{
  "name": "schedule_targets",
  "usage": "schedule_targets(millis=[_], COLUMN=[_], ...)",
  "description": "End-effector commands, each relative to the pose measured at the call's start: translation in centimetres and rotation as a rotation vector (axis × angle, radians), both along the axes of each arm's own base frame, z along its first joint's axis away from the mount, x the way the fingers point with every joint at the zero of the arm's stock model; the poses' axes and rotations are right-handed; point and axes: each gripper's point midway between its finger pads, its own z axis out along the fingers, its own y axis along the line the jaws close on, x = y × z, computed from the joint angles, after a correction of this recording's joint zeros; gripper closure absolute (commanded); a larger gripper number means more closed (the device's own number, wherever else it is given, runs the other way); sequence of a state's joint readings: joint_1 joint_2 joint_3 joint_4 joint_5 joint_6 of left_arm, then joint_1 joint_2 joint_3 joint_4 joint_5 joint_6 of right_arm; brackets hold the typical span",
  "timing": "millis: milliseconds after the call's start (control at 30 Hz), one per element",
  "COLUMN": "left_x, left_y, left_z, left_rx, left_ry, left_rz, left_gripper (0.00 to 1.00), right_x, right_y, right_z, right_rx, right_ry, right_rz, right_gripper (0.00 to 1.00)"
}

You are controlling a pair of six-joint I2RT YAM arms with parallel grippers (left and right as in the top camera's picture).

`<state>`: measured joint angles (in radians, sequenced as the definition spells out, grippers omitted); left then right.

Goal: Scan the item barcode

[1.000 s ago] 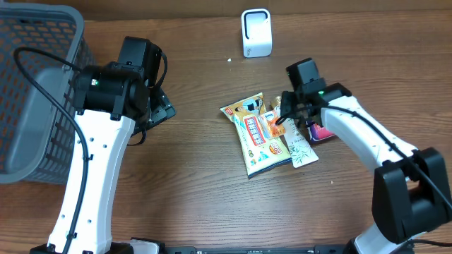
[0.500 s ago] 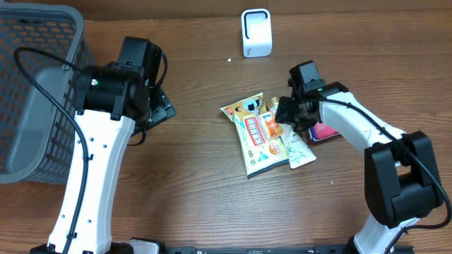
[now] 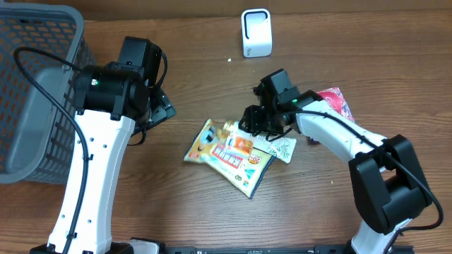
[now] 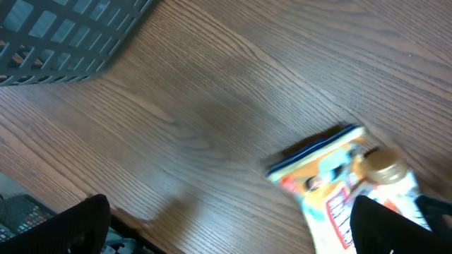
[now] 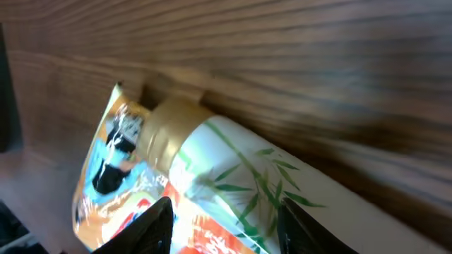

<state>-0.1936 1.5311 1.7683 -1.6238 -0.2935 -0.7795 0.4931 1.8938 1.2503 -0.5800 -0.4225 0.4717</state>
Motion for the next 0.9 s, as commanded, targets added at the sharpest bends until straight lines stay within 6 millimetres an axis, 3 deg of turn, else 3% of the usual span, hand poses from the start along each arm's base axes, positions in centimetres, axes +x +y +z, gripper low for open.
schedule_targets(millis=[0, 100, 300, 467, 700, 867], left_x=[0.3, 0.3, 0.3, 0.3, 0.3, 0.3], left_y=[0.4, 0.4, 0.4, 0.4, 0.4, 0.4], left_z=[0.6, 0.6, 0.6, 0.6, 0.6, 0.6], left_rx=[0.014, 0.014, 0.014, 0.014, 0.014, 0.014], left_ry=[-0.026, -0.026, -0.026, -0.026, -0.026, -0.026], left_rz=[0.017, 0.017, 0.017, 0.017, 0.017, 0.017], left_gripper=[0.0, 0.0, 0.0, 0.0, 0.0, 0.0], right_x=[0.6, 2.1, 5.4, 7.0, 6.0, 4.9], right_y=[0.5, -1.9, -9.0, -13.6, -13.7, -9.8], right_z=[1.2, 2.0, 5.1, 5.0, 2.1, 1.8], right_rx=[0.006, -0.1, -0.381, -0.589, -0.609, -0.418], right_ry=[-0.004, -0.033, -0.109, -0.179, -0.092, -0.023], right_rz=[-0.014, -0.063, -0.181, -0.265, -0.249, -0.177], right_gripper=[0.5, 0.47, 0.37, 0.32, 0.29, 0.27])
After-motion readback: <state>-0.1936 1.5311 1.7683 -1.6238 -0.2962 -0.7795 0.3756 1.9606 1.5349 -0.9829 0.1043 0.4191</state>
